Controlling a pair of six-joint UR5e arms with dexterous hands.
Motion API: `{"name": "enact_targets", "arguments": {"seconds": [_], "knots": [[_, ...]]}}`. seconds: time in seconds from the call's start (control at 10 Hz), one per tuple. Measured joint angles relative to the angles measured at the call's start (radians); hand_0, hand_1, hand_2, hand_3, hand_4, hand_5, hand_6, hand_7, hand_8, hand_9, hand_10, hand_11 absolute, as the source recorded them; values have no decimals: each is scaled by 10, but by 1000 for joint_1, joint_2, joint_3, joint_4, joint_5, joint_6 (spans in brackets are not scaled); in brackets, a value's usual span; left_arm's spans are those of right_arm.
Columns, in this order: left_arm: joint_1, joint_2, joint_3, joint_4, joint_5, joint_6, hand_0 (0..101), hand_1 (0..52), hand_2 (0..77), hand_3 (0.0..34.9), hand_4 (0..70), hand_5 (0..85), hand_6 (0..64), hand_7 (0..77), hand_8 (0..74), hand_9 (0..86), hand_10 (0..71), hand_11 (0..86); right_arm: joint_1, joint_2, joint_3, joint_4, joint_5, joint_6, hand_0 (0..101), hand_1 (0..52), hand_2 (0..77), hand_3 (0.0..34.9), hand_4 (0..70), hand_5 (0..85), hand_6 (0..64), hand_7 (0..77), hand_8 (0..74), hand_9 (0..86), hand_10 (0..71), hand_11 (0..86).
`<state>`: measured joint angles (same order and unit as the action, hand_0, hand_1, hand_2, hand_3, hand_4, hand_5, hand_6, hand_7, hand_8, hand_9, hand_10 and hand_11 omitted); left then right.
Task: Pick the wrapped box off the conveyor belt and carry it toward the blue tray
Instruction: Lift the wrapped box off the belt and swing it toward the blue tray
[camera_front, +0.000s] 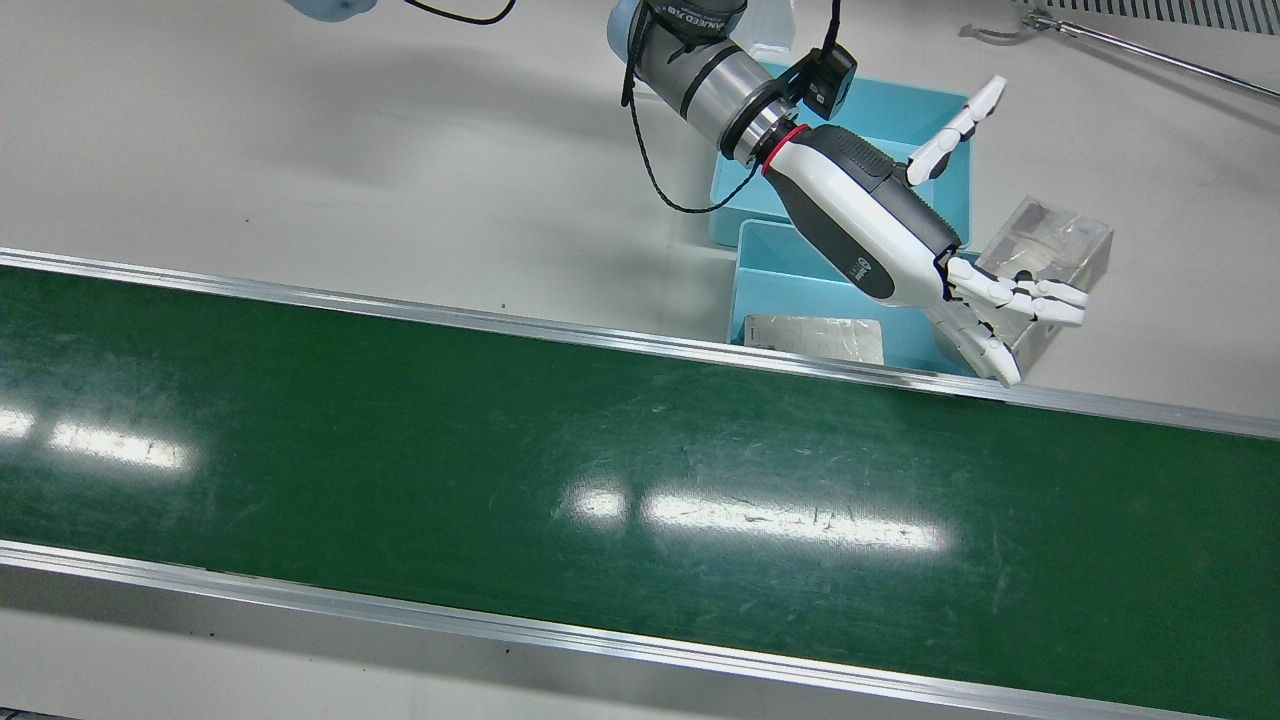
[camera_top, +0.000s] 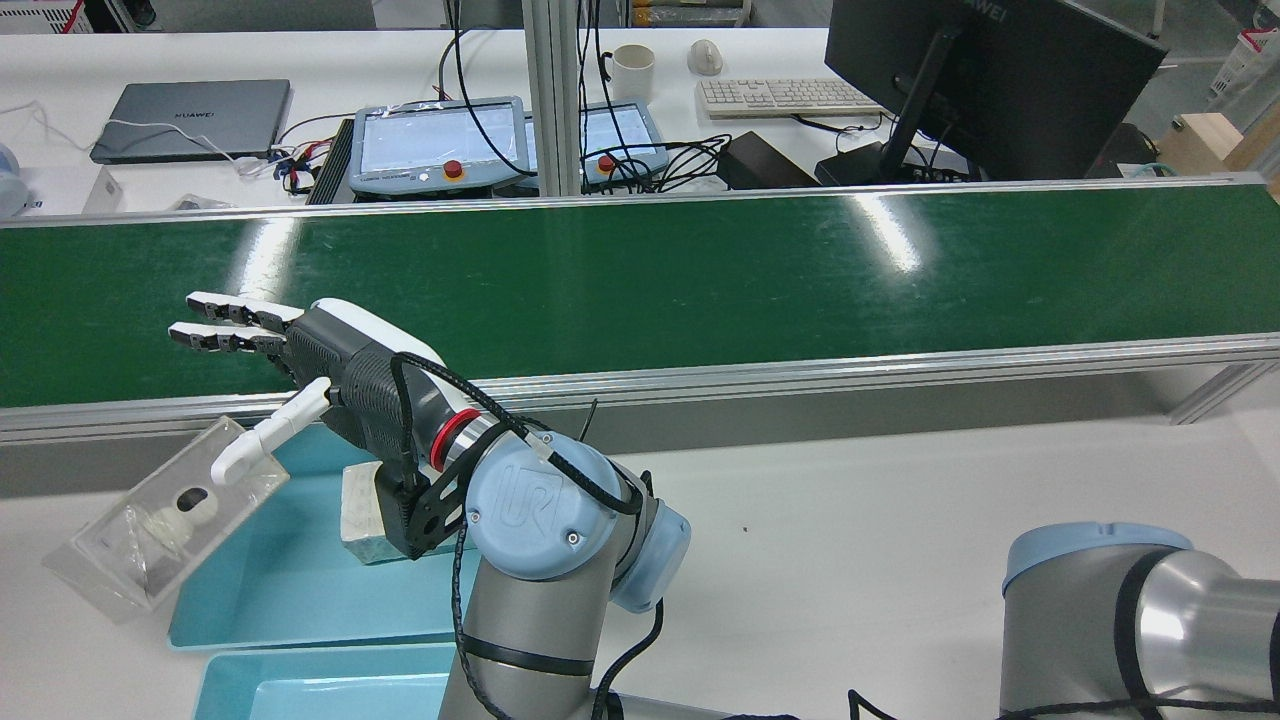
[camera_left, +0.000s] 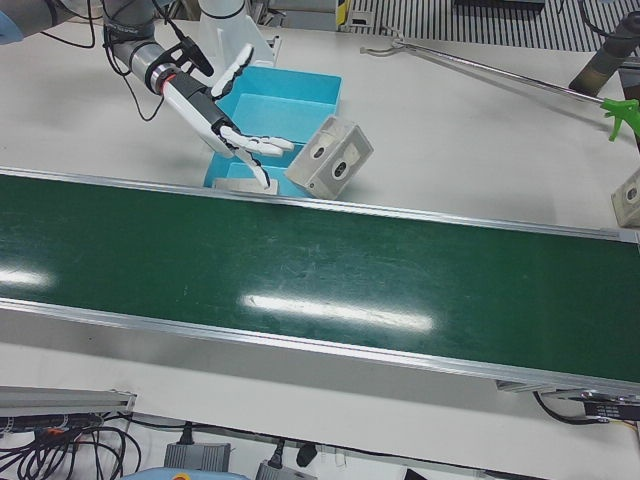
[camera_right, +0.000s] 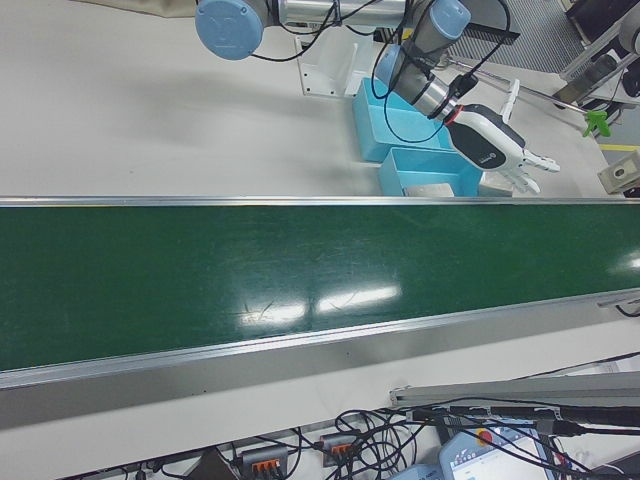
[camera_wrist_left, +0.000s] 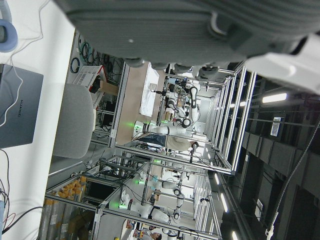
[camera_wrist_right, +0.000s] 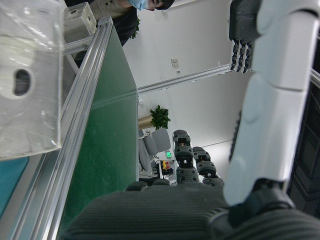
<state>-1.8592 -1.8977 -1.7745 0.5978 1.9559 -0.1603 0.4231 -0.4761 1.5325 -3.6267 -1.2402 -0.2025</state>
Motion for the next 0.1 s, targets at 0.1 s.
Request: {"name": "enact_targets", "arguments": {"seconds": [0.1], "knots": [[0,0,0,0,0,0,0,0,11,0,0,11,5,5,5,5,5,5,1,1,2,-1,-1,0,483,93,16,0,93,93,120,0,0,5,0,5]]}}
